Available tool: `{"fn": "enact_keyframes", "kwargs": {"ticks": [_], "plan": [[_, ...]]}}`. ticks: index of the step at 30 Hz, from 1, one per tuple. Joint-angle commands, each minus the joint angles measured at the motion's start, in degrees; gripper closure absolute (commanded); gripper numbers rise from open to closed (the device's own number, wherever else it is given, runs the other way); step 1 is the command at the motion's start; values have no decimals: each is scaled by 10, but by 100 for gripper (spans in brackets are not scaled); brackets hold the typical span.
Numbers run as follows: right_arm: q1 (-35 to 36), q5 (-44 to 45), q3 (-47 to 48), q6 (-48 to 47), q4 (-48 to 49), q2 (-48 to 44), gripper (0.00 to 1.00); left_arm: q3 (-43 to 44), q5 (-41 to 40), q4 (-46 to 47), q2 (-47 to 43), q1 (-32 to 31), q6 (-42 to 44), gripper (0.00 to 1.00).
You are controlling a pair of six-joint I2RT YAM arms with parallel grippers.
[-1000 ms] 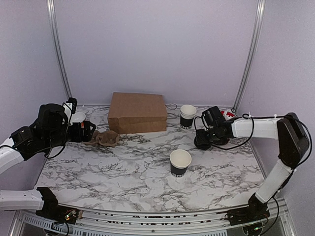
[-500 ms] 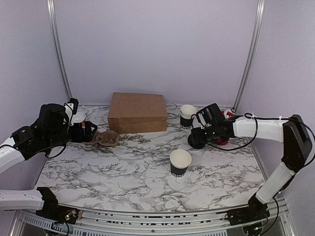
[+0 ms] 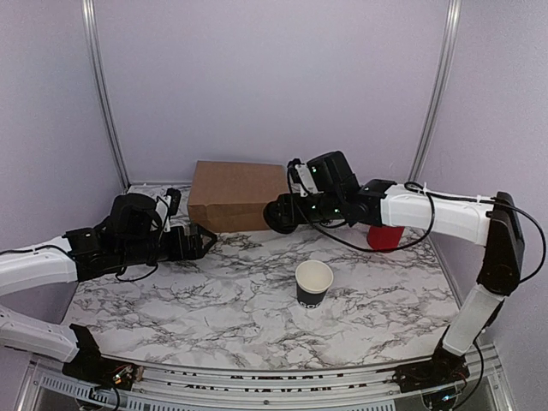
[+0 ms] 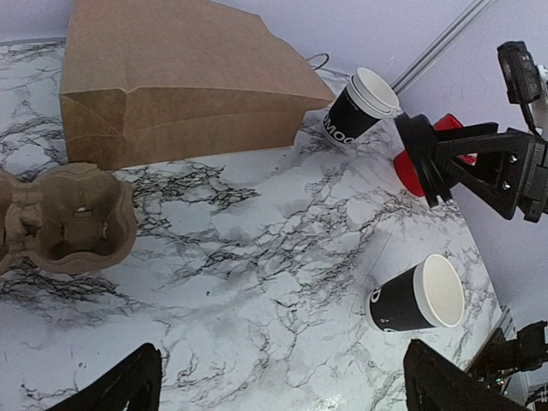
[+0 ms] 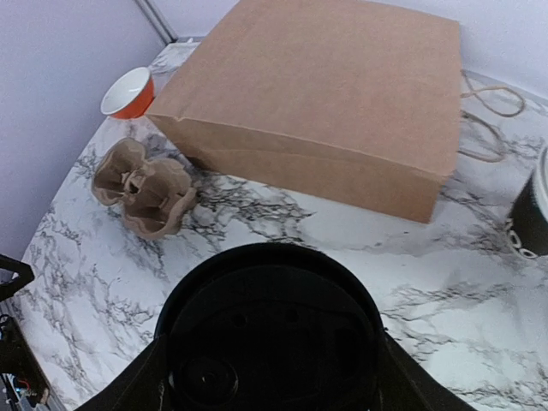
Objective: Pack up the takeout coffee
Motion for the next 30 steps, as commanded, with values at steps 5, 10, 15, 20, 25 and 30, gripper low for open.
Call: {"fn": "enact_keyframes", "kwargs": {"ticks": [5,10,15,20,25,30], "plan": [[78,-81,64,81,92,87,36,-7,-14,95,33,-30,-33,1],[83,-123,62,128,139,105,36,-30,-30,106,34,-35,-35,1],[85,-132,59,152,160,109,37,-49,-36,121,39,-35,-39,1],[88,-141,50,170,181,111,37,-50,-31,124,50,-35,-40,1],[89,-142,47,181,190,114,37,-44,-32,123,53,-36,-33,1],[91,-140,47,182,190,113,37,-41,-29,124,56,-36,-33,1]]}}
